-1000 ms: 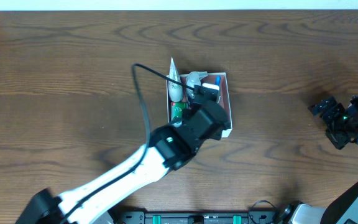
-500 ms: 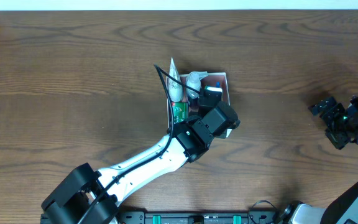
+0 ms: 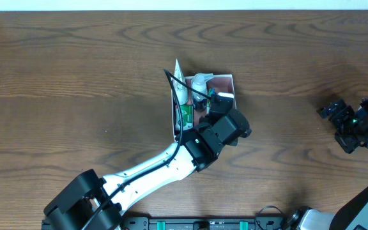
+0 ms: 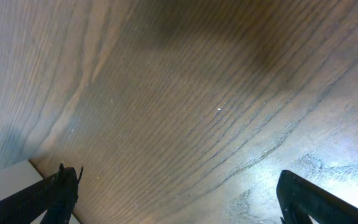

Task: Pack container
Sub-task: 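Lower the razor into the box beside the tube and release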

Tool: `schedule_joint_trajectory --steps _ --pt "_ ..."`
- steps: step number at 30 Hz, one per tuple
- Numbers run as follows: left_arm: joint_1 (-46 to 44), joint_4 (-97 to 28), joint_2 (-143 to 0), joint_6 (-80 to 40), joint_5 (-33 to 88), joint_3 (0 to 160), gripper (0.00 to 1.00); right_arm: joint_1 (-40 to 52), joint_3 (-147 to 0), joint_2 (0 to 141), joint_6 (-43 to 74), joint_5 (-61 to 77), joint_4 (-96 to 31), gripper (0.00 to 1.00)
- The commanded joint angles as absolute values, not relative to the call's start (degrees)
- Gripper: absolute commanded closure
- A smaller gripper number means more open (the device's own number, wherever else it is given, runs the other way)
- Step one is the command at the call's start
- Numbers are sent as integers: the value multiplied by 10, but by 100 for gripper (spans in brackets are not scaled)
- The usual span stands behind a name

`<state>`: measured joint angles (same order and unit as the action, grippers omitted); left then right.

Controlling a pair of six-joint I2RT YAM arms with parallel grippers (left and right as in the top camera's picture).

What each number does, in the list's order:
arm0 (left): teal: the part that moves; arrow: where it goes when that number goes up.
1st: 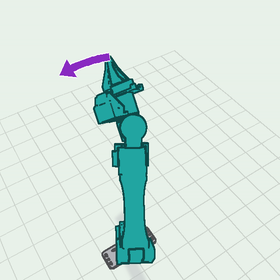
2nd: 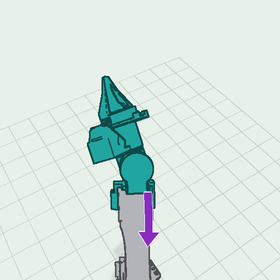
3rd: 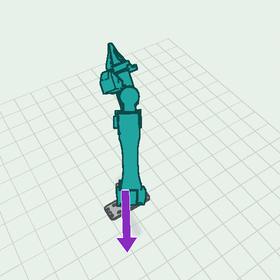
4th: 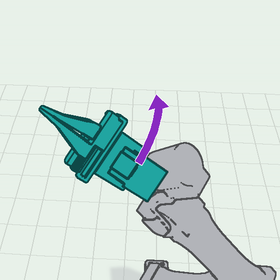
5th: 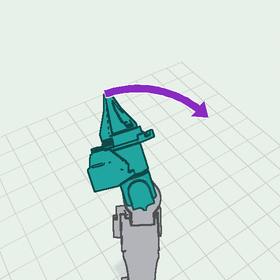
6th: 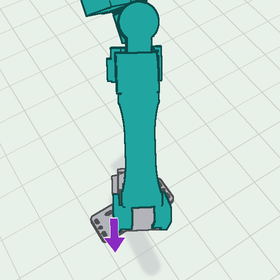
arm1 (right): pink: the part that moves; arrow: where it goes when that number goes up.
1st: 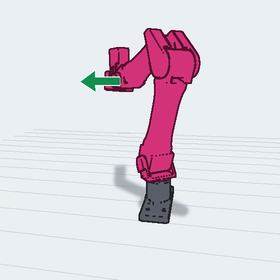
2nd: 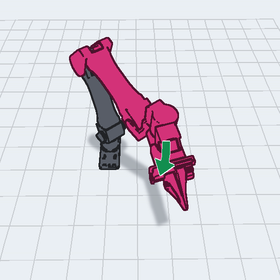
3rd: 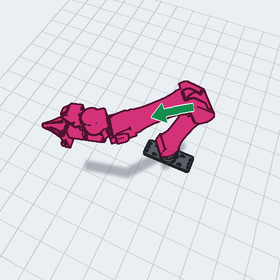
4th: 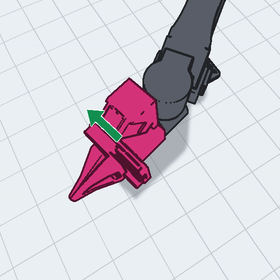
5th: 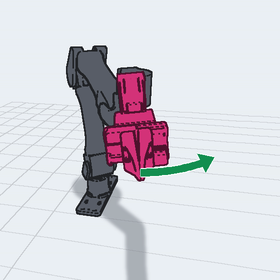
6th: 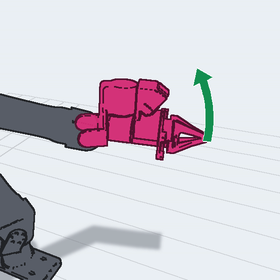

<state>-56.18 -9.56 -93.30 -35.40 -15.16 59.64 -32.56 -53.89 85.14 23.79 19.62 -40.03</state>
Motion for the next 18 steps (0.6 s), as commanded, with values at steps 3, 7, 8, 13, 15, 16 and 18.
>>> schedule_joint_trajectory --steps 3,7,8,13,15,16,18 --pt "-583 -102 -912 -292 -162 613 62 -331 -545 853 231 199 -401 1" --pt "-602 -120 -870 -248 -162 616 54 -331 -545 853 231 199 -401 1" --pt "-605 -129 -854 -241 -162 616 52 -331 -545 853 231 199 -401 1" --pt "-607 -182 -769 -237 -162 616 50 -331 -545 853 231 199 -401 1" --pt "-607 -201 -731 -236 -162 616 44 -331 -545 853 231 199 -401 1" --pt "-607 -206 -714 -236 -162 616 38 -331 -545 853 231 199 -401 1" --pt "-607 -219 -676 -236 -162 616 20 -331 -545 853 231 199 -401 1"
